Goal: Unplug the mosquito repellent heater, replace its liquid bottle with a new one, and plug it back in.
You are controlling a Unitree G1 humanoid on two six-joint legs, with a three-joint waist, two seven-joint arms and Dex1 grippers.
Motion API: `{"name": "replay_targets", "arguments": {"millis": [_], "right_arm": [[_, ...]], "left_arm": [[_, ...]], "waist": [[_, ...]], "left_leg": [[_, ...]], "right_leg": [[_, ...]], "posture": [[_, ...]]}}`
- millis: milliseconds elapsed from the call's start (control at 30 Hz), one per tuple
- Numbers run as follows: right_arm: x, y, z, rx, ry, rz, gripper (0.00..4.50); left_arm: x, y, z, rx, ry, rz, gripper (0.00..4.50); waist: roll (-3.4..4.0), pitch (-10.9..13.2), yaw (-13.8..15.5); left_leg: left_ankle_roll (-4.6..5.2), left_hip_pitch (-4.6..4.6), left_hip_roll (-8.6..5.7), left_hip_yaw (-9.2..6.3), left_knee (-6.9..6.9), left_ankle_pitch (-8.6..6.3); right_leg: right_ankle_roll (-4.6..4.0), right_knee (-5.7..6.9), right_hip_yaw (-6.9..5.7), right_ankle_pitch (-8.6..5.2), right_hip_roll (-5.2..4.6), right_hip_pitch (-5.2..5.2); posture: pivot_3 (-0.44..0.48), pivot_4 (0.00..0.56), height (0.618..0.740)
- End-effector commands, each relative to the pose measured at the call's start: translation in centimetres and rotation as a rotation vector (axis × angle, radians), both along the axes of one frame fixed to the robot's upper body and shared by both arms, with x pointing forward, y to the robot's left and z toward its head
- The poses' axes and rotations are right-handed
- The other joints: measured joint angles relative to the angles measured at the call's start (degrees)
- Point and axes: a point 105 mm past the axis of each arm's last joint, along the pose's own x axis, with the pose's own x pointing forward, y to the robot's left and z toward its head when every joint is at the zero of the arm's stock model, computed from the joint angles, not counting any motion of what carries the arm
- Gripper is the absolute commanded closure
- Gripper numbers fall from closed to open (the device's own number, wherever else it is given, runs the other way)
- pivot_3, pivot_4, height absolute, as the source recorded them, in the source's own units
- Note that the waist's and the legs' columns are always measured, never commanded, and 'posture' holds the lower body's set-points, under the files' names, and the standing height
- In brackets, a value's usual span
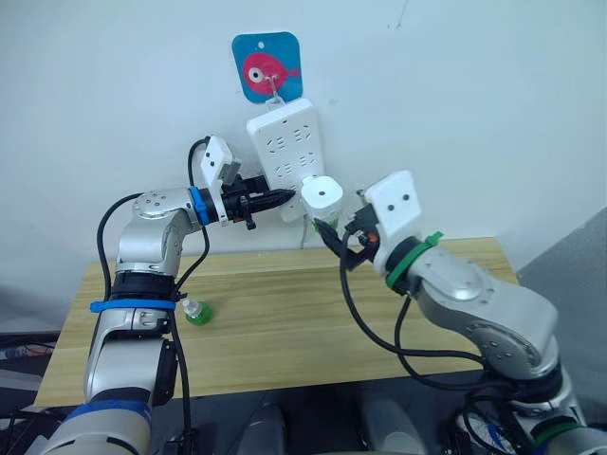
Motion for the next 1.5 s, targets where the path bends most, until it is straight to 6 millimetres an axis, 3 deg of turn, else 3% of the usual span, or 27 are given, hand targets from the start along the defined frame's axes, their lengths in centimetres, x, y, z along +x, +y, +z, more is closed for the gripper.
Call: {"name": "replay_targets", "arguments": {"millis": [33,433,867,1067,1233,1500], "right_arm": [[0.3,0.1,1.2,0.02,-0.058,-0.025,0.0],[2.7,1.8,1.1,0.07,-0.05,-0.017,0.0],[3.8,2.4,1.0,0.087,-0.068,-0.03,0.0],[3.8,2.6,1.4,0.095,-0.08,-0.017,1.5],[3.2,2.8,2.1,0.097,-0.098,-0.011,1.49],[0.5,0.8,2.2,0.067,-0.072,0.013,1.49]], "left_arm": [[-0.8,-1.5,0.2,0.024,-0.028,-0.07,3.19],[-0.8,-1.5,0.5,0.019,-0.048,-0.069,3.19],[-0.9,-1.2,0.4,0.03,-0.051,-0.059,3.19],[-0.7,-1.1,0.5,0.027,-0.051,-0.05,3.19],[-0.3,-1.0,0.1,0.046,-0.069,-0.007,3.19],[0.7,0.6,-0.5,0.066,-0.082,0.097,3.19]], "waist": [[0.0,0.0,0.0],[0.01,-0.01,-0.15],[0.02,-0.01,-0.24],[0.02,-0.02,-0.25],[0.02,-0.02,-0.24],[0.02,-0.02,-0.26]], "left_leg": [[0.0,0.0,0.0,-0.01,0.0,0.0],[0.01,0.01,-0.01,-0.01,0.09,0.0],[-0.03,0.0,-0.01,0.01,0.06,0.02],[-0.04,0.0,-0.01,0.01,0.07,0.03],[-0.04,0.0,-0.01,0.01,0.08,0.03],[-0.04,-0.06,-0.08,0.0,0.08,0.03]], "right_leg": [[0.0,0.01,-0.01,0.0,0.0,0.0],[-0.01,0.26,0.0,0.01,0.0,-0.07],[-0.01,0.42,0.03,0.01,0.0,-0.21],[-0.02,0.44,0.03,0.01,-0.01,-0.21],[-0.02,0.47,0.04,0.01,-0.01,-0.22],[-0.02,0.42,0.03,0.01,-0.21,-0.22]], "posture": [[-0.188,0.187,0.734],[-0.178,0.175,0.734],[-0.166,0.167,0.734],[-0.167,0.165,0.734],[-0.168,0.165,0.734],[-0.181,0.175,0.734]]}}
